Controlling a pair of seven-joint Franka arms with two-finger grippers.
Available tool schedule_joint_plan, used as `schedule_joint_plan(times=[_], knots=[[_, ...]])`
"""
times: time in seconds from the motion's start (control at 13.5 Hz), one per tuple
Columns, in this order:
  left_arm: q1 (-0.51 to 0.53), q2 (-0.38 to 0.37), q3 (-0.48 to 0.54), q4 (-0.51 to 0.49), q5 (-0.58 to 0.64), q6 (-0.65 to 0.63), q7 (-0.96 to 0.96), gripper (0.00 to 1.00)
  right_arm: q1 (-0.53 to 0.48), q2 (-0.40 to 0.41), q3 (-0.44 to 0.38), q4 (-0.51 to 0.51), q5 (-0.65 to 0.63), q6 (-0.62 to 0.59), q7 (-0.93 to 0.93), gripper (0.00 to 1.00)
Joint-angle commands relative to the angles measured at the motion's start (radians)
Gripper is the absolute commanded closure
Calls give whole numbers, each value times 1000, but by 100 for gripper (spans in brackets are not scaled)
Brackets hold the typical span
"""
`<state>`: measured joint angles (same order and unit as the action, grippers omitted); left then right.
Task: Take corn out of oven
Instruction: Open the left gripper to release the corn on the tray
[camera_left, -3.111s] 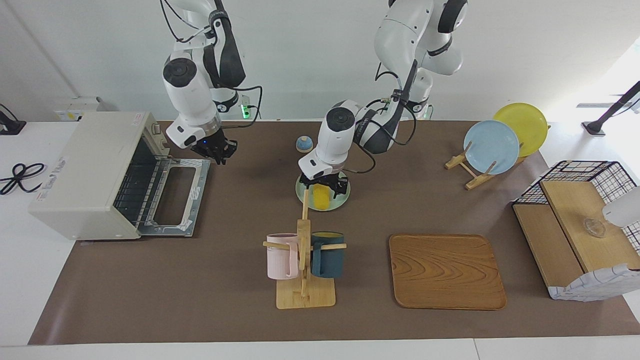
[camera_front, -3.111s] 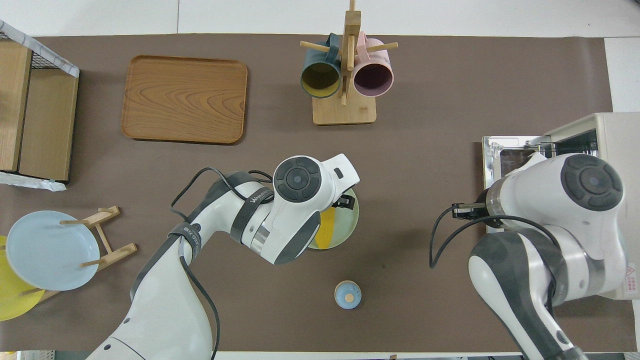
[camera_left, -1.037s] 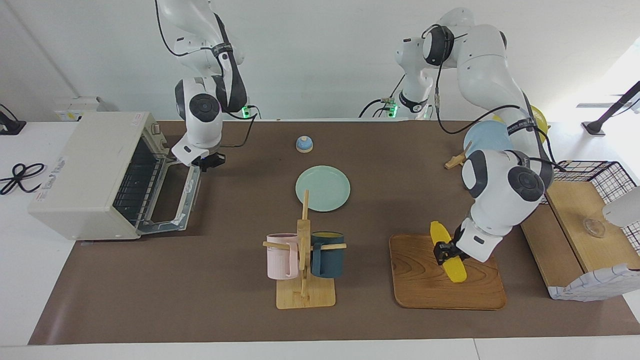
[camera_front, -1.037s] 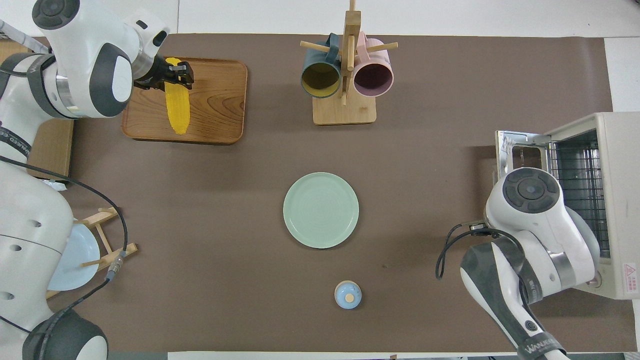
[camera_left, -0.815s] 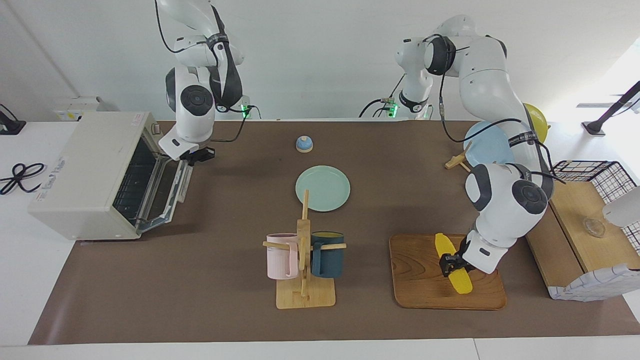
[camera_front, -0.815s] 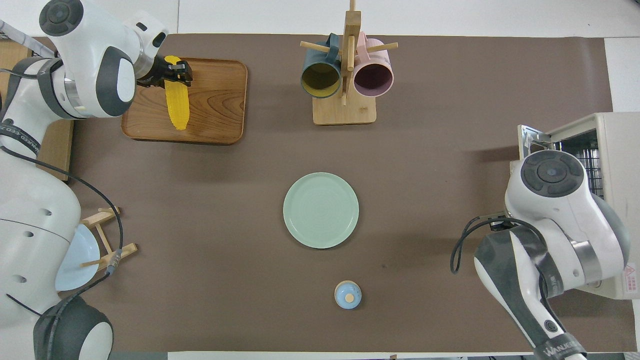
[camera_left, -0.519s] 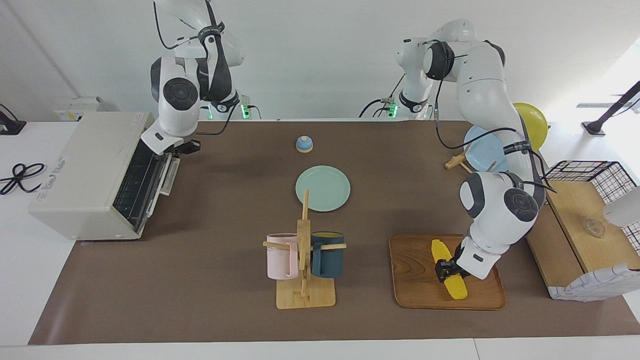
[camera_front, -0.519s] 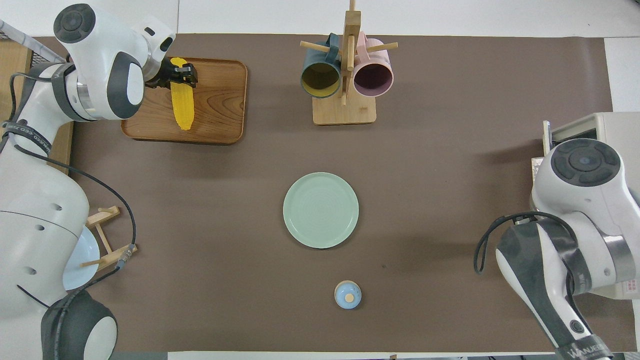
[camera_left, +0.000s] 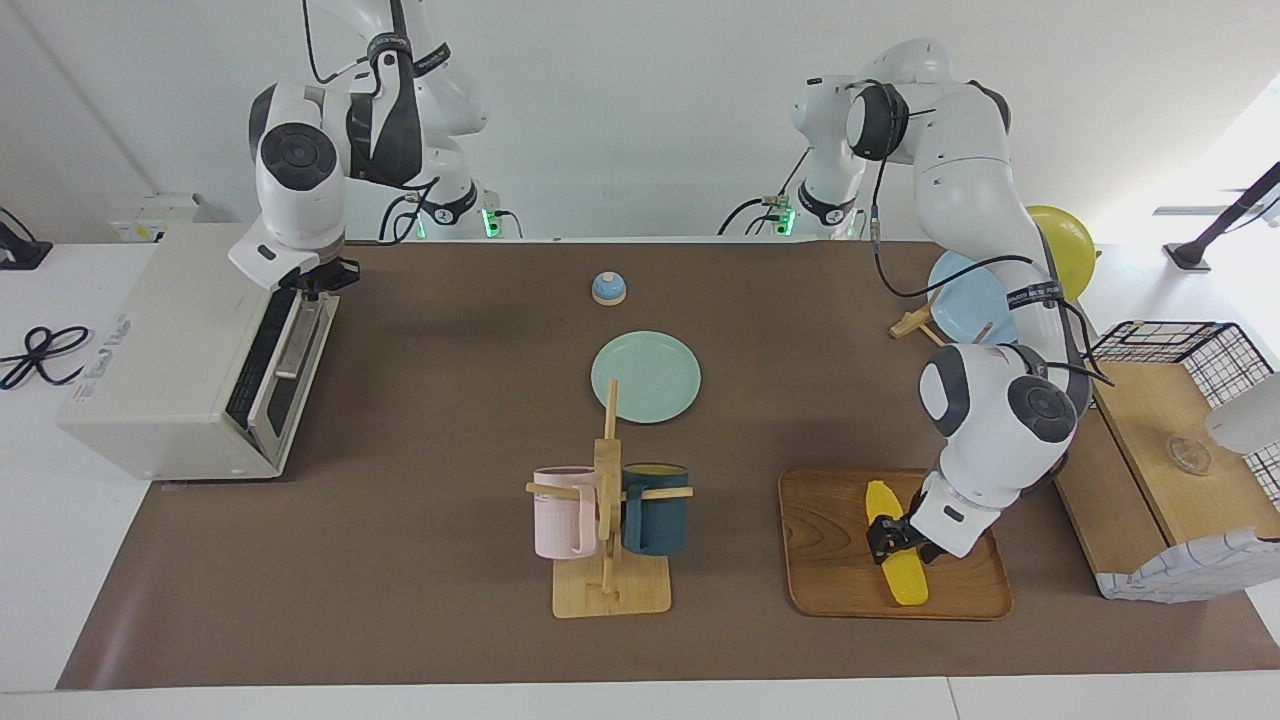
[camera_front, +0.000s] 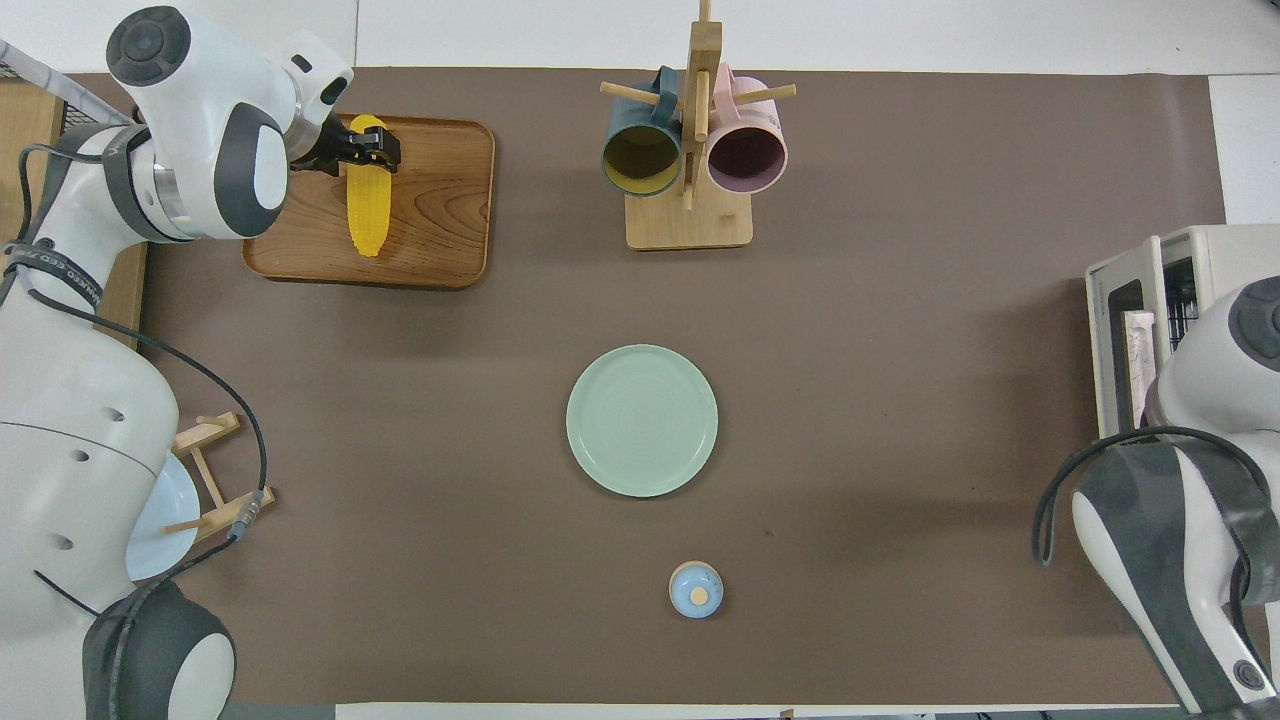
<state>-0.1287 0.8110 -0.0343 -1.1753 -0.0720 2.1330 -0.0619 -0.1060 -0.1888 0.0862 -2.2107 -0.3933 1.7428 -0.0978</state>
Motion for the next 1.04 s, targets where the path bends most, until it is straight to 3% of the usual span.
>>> schedule_joint_plan(times=[0.0, 0.3, 0.44, 0.67, 0.74, 0.81, 0.96], knots=[[1, -16, 7, 26, 12, -33, 11, 0, -6, -43, 1, 0, -4, -52, -45, 100], [6, -143, 10, 13, 14, -152, 7, 0, -7, -66, 0, 0, 8, -77, -76, 100], [26, -272, 14, -90, 14, -191, 10, 0, -4, -70, 0, 14, 39, -83, -76, 100], [31, -407, 17, -167, 20, -293, 7, 0, -8, -52, -2, 129, 193, -137, -69, 100], [32, -433, 17, -167, 20, -341, 4, 0, -6, -46, -2, 158, 255, -138, -62, 95], [34, -462, 19, -167, 20, -376, 4, 0, -6, -37, -2, 190, 324, -143, -50, 1], [32, -521, 36, -170, 21, -445, 2, 0, -8, -8, -2, 253, 381, -163, -30, 0]])
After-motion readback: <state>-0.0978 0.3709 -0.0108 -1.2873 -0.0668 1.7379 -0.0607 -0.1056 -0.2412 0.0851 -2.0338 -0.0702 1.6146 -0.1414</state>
